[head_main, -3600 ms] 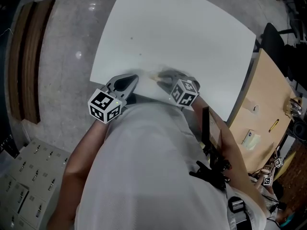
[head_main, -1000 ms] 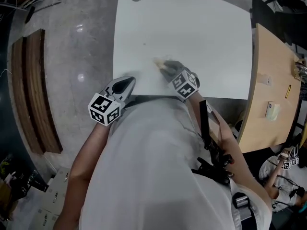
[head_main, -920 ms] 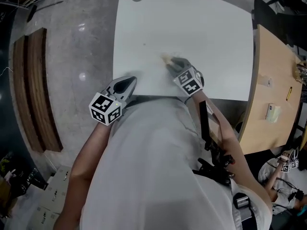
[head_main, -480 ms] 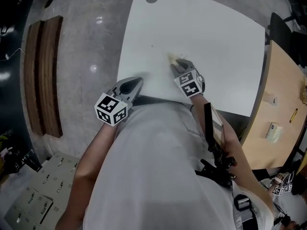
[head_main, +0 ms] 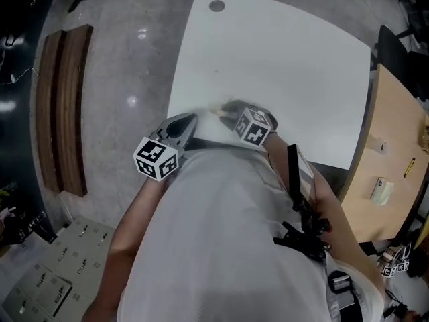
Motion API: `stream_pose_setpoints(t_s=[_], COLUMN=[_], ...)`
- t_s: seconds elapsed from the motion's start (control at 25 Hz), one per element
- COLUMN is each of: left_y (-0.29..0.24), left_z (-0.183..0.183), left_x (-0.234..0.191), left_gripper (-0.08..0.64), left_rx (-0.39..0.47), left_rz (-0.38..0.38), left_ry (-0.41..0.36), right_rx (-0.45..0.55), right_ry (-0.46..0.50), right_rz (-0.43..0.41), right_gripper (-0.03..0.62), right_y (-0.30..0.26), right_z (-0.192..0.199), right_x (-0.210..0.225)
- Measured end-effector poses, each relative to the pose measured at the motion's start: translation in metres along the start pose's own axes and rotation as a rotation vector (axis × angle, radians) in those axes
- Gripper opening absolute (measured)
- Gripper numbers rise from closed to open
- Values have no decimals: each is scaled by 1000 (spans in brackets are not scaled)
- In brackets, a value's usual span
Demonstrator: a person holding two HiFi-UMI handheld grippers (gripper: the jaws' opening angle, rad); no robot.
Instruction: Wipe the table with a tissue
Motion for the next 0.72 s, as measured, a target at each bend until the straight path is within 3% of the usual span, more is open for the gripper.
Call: stream_pose_setpoints(t_s=[0.08, 0.16, 0.36, 0.48, 0.56, 0.72], left_y=[-5, -8, -6, -3, 3, 17], left_z=[-7, -12, -12, -7, -3, 2], left_x=[-4, -7, -20, -22, -26, -36], left_gripper=[8, 8, 8, 8, 8, 8], left_rx=[3, 0, -7, -2, 2, 9], left_rz=[24, 49, 70, 63, 46, 9], left_ry=[-8, -18, -18, 2, 20, 55], right_rx=[-8, 7, 53, 31, 18, 11], right_ry=[16, -46, -359, -513, -551, -496], right_rz=[0, 85, 402, 532, 560, 540], right_gripper=[94, 94, 94, 94, 94, 94], right_y=[9, 23, 65, 80, 80, 62], right_z=[11, 25, 61, 84, 87, 69], right_x=[2, 15, 79, 114, 129, 146])
Point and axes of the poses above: the fingertips, and each gripper's own axes: y backward along the fingers, x to its right, z out of its underside, the point moved 7 cm from there along y, backward along the fingers, and after that the axes turned 6 degrees about y, right-handed, at the moved point
